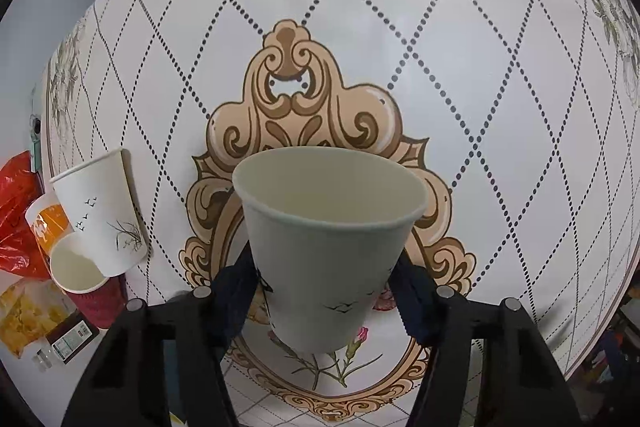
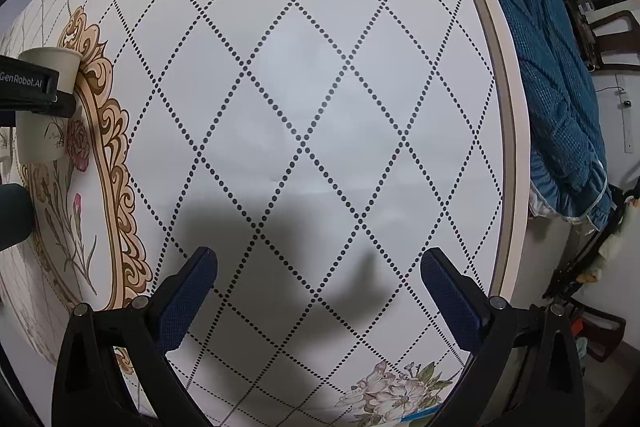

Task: Flip cup upside down
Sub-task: 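Close the left gripper around the white paper cup's body, then lift the white paper cup with the left gripper toward the right gripper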

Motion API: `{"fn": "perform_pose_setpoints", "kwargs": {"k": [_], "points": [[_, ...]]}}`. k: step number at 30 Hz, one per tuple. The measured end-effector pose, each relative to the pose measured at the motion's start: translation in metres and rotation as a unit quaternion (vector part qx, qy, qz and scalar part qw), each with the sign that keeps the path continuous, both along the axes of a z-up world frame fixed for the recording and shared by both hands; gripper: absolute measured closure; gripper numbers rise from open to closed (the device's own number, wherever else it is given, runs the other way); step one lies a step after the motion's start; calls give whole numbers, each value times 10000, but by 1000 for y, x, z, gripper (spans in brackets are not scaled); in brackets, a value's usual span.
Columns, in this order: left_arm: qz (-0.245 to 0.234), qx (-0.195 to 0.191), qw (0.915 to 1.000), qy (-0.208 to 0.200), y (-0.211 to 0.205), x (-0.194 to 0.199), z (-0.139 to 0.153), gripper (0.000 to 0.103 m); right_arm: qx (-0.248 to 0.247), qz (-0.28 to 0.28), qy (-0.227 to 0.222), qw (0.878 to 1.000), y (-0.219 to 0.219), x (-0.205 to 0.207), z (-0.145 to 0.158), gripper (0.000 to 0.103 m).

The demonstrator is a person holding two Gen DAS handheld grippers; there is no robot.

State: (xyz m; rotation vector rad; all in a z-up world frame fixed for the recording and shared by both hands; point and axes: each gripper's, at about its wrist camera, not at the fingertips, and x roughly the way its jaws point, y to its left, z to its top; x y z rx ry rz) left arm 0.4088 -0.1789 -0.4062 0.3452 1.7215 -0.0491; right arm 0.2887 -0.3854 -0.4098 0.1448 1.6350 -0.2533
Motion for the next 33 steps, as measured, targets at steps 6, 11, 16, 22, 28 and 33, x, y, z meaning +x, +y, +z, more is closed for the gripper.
{"fn": "perform_pose_setpoints", "kwargs": {"k": [6, 11, 16, 22, 28, 33], "points": [[-50, -125, 9998, -154, -6, -5, 16, 44, 14, 1, -32, 10000, -6, -7, 0, 0], [182, -634, 9978, 4, -3, -16, 34, 44, 26, -23, -58, 10000, -6, -15, 2, 0], [478, -1183, 9915, 264, 10, -46, 53, 44, 121, -81, -73, 9999, -9, -29, 7, 0], [534, -1431, 9873, 433, 32, -98, 67, 44, 328, -212, -96, 9992, -8, -58, 12, 0], [555, -1524, 9853, 543, 53, -148, 70, 44, 525, -397, -111, 9978, -3, -104, 21, 0], [604, -1593, 9831, 673, 69, -190, 55, 44, 650, -541, -44, 9964, 6, -149, 18, 0]]}}
